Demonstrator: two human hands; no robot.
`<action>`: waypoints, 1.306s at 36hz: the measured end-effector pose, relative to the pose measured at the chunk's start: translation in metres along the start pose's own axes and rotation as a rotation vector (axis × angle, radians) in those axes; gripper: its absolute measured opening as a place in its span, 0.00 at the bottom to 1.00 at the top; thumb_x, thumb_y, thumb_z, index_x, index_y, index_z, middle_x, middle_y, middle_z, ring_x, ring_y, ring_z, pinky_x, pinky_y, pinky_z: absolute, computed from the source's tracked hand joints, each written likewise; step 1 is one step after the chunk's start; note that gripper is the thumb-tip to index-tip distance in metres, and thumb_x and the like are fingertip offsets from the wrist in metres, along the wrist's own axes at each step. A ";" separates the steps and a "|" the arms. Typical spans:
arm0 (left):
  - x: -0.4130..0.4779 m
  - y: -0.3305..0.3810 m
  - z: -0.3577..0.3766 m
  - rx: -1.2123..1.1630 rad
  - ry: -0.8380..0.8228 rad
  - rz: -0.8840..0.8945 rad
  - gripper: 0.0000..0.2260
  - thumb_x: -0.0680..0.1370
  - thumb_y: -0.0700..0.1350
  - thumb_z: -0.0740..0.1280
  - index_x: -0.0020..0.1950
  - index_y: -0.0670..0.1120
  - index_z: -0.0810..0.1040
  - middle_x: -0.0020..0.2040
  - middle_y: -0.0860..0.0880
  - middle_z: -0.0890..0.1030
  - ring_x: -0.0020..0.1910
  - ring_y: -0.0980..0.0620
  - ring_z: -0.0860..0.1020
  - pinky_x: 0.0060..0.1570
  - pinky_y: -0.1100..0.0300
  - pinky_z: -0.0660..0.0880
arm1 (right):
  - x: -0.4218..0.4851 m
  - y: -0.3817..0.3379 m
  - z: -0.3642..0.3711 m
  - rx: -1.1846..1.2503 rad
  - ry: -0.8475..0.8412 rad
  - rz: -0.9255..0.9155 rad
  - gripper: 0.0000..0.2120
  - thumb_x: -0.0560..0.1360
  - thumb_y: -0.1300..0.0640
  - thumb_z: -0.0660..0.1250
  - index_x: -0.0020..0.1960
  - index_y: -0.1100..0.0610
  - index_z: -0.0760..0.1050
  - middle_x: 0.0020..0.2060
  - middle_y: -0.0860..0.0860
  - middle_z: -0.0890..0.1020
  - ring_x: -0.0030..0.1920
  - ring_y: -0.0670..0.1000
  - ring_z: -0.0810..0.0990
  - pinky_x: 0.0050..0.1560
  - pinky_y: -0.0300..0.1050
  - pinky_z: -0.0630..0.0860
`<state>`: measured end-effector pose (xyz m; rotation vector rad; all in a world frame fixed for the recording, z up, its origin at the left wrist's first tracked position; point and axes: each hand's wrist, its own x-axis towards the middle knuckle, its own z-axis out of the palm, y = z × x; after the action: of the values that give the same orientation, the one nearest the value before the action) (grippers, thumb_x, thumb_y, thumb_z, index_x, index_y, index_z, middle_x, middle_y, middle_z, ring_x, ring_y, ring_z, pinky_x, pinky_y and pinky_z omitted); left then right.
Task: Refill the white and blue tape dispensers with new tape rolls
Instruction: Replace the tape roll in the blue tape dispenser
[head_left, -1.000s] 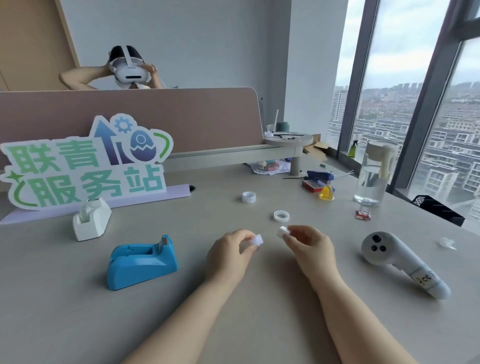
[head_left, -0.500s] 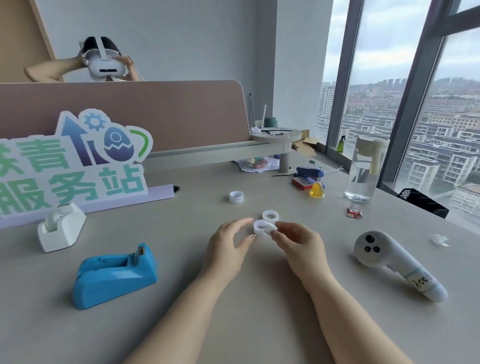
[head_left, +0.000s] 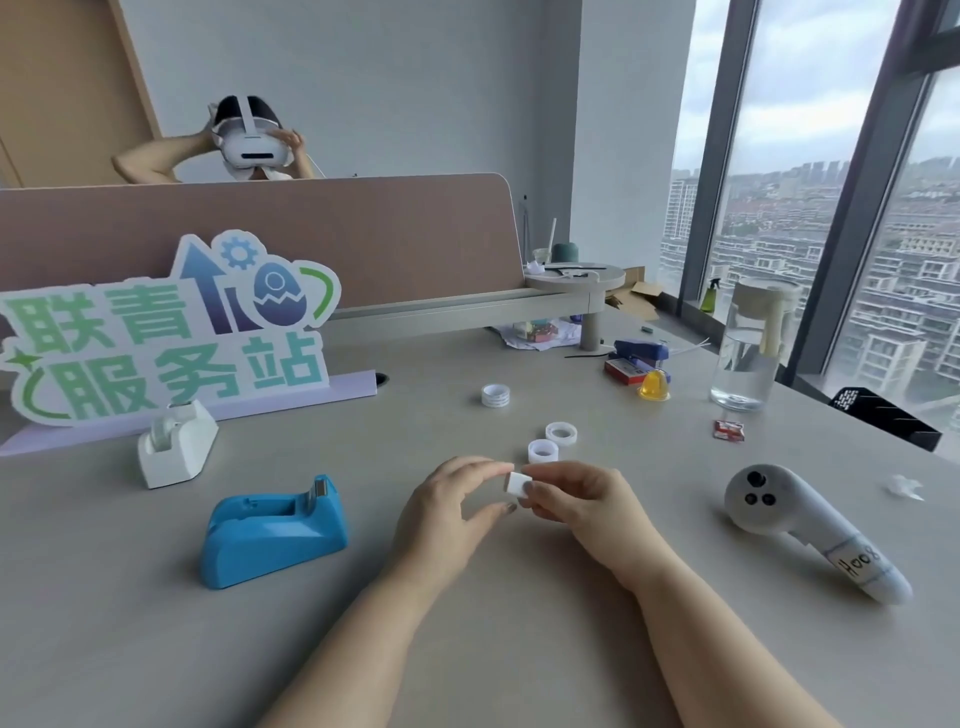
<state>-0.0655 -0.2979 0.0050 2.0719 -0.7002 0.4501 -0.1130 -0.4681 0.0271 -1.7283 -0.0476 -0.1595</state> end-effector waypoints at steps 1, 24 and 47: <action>0.000 -0.001 0.000 -0.005 0.007 0.002 0.16 0.69 0.43 0.74 0.55 0.55 0.80 0.52 0.59 0.79 0.53 0.62 0.76 0.53 0.69 0.71 | 0.000 0.000 0.000 0.003 -0.002 -0.003 0.06 0.74 0.60 0.69 0.47 0.53 0.84 0.43 0.58 0.85 0.42 0.48 0.81 0.58 0.52 0.77; 0.059 -0.035 0.014 -0.222 0.365 -0.313 0.10 0.73 0.43 0.70 0.46 0.58 0.75 0.49 0.52 0.82 0.47 0.58 0.80 0.45 0.70 0.73 | 0.104 0.006 0.020 -0.637 0.226 -0.153 0.06 0.74 0.53 0.63 0.47 0.48 0.79 0.42 0.46 0.84 0.47 0.51 0.81 0.52 0.49 0.77; 0.079 -0.059 0.010 -0.131 0.354 -0.323 0.08 0.73 0.43 0.71 0.50 0.53 0.78 0.48 0.53 0.82 0.48 0.57 0.80 0.52 0.54 0.77 | 0.166 0.016 0.030 -1.203 0.190 -0.255 0.09 0.78 0.51 0.61 0.54 0.51 0.77 0.57 0.48 0.79 0.59 0.53 0.74 0.69 0.46 0.55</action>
<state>0.0336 -0.3038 0.0054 1.8708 -0.1767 0.5500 0.0560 -0.4508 0.0285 -2.8911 -0.0317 -0.6337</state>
